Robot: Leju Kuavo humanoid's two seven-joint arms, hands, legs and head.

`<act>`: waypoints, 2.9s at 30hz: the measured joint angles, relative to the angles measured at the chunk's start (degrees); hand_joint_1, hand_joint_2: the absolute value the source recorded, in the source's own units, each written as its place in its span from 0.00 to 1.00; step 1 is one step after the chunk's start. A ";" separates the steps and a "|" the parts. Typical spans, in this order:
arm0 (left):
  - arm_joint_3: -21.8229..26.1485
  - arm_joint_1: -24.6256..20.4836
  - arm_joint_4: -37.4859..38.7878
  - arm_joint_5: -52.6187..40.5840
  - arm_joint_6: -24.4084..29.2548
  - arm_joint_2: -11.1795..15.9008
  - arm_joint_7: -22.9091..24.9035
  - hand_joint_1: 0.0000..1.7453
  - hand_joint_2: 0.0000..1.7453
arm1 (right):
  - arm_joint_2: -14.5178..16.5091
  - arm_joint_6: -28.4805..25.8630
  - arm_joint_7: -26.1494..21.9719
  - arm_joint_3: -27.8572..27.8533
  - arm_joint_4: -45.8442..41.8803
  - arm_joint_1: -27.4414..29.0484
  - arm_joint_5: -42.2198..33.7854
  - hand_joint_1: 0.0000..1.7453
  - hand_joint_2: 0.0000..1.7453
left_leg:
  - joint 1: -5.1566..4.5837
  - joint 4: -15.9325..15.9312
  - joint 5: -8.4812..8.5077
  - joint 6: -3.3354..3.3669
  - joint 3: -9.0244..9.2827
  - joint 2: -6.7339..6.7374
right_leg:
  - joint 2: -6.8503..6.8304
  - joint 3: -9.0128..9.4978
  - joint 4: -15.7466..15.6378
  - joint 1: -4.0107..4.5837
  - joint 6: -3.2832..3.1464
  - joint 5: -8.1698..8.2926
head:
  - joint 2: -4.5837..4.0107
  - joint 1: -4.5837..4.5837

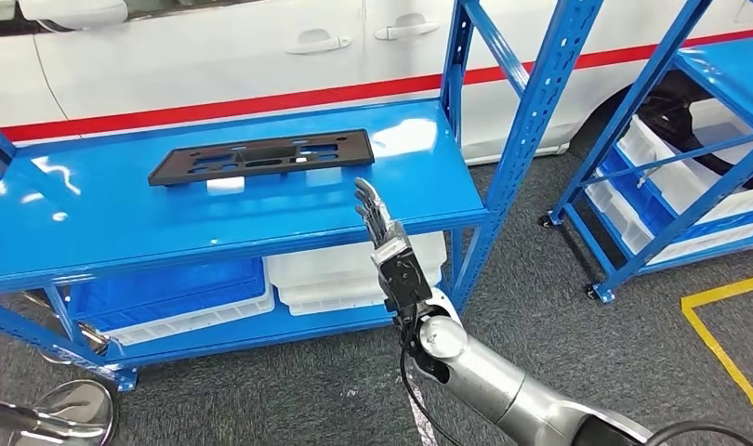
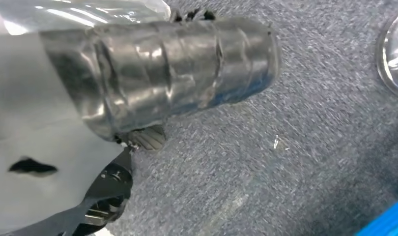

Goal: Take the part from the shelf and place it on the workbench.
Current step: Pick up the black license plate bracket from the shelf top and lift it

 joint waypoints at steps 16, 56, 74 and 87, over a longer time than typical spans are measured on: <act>-1.20 -0.30 0.00 0.39 0.95 -0.06 0.74 0.00 0.00 | -0.10 1.34 0.29 0.27 0.13 -0.49 1.72 0.00 0.00 | 0.50 -1.15 -4.83 -1.30 4.88 0.16 | -0.94 -4.49 1.41 -0.13 0.98 3.04 | 0.01 0.22; -14.74 -4.36 -0.24 -2.58 2.66 -0.24 9.86 0.00 0.00 | 7.99 -6.24 14.60 9.33 31.15 -29.03 22.42 0.00 1.00 | 1.29 16.11 -8.51 -2.94 -6.88 0.14 | -0.92 -5.54 2.11 -1.28 0.05 2.79 | 0.01 0.15; -19.48 -5.89 -0.26 -1.82 1.81 -0.20 11.96 0.00 0.00 | 15.48 0.95 18.96 15.48 53.15 -36.70 35.62 0.00 1.00 | 0.46 -1.59 0.35 0.08 0.47 -0.30 | -0.82 -7.37 6.59 -0.24 1.14 1.57 | 0.01 0.31; -21.20 -5.94 -0.26 -1.81 1.24 -0.15 11.62 0.00 0.00 | 19.10 1.56 20.12 19.69 57.81 -37.32 37.86 0.00 1.00 | 1.17 14.04 -5.91 -3.54 -7.31 -0.14 | -0.80 -3.42 -0.22 -0.58 -0.62 3.12 | 0.01 0.04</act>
